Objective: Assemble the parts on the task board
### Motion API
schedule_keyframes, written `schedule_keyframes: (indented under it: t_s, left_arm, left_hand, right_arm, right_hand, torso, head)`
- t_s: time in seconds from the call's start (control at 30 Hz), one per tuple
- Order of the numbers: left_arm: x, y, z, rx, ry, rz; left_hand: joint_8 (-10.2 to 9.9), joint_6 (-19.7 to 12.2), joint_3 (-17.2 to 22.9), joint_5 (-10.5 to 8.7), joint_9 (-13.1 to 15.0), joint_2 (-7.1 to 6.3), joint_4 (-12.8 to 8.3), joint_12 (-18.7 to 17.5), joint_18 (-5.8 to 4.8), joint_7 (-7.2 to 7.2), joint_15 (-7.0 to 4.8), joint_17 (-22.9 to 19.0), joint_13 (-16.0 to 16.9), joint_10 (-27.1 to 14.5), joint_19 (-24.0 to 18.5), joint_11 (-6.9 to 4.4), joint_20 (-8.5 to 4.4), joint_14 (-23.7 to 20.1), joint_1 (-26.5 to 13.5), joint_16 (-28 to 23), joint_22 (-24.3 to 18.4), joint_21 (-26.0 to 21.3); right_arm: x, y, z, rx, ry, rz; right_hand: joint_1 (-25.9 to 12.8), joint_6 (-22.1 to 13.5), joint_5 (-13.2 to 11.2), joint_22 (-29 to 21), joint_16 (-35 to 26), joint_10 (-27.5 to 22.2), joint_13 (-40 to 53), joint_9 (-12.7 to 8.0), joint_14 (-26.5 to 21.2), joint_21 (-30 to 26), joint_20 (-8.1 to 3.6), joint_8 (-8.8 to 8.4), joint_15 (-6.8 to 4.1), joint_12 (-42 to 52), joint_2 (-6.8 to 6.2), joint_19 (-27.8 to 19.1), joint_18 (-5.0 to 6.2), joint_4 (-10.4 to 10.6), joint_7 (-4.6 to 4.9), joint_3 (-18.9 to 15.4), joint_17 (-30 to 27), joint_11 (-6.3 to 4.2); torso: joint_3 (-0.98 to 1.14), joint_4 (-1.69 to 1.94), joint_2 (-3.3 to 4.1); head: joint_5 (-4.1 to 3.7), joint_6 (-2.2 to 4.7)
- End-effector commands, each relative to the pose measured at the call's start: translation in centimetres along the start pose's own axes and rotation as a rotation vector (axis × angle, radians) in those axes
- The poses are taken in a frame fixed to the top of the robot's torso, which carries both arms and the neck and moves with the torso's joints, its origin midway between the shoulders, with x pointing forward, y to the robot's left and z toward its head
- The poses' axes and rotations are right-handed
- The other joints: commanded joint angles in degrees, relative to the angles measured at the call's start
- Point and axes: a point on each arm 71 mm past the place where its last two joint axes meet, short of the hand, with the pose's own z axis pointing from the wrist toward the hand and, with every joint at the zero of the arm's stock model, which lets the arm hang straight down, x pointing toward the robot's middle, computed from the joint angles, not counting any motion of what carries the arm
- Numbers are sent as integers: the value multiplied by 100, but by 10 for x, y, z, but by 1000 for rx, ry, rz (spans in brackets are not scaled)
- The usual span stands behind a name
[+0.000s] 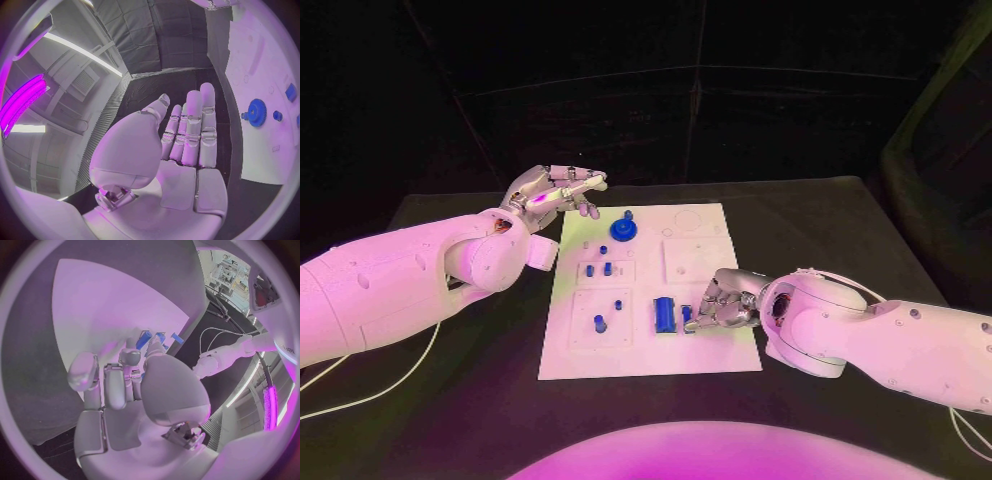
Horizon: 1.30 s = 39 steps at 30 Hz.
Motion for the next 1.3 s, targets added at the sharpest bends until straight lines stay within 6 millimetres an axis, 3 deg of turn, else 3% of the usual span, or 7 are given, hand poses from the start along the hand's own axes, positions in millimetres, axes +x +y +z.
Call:
schedule_keyframes:
  t_s: [0.03, 0.83, 1.3]
  left_arm:
    - [1, -1, 1, 9, 8, -6]
    - [1, -1, 1, 9, 6, -5]
    - [0, -1, 1, 8, 5, -4]
  left_hand:
    - [30, -56, 7, 25, -6, -7, -27, 26, 72, 4, -5, -5, -8, -48, 43, 3, 3, -50, 46, -6, -6, -26]
    - [32, -60, 8, 25, -6, -6, -30, 29, 72, 4, -4, -9, -9, -54, 41, 4, 4, -55, 51, -7, -9, -30]
    - [32, -60, 8, 25, -6, -6, -30, 29, 72, 4, -4, -9, -9, -54, 41, 4, 4, -55, 51, -7, -9, -30]
  right_arm:
    - [1, 1, 1, -10, 21, -18]
    - [-1, -2, 13, 14, 1, -57]
    - [-1, -2, 17, 1, 3, -68]
  right_hand:
    - [62, -45, 24, -2, -33, -37, 3, 7, 318, -19, -13, 39, -9, -10, 12, -35, -7, -22, 13, -10, 36, 15]
    - [225, -44, 54, 10, -29, -27, 26, 31, 322, -17, -13, 54, -10, 13, 99, -27, -9, -99, 11, -3, 47, 10]
    - [422, -60, -408, 12, -27, -29, 37, 66, 325, -26, -10, 70, -6, 11, 102, -28, -9, -228, 19, -100, 58, 17]
  torso:
    - [-6, 6, 4]
    - [-2, 4, 2]
    - [-4, 6, 3]
  head:
    - [7, -1]
    - [20, 25]
    - [22, 38]
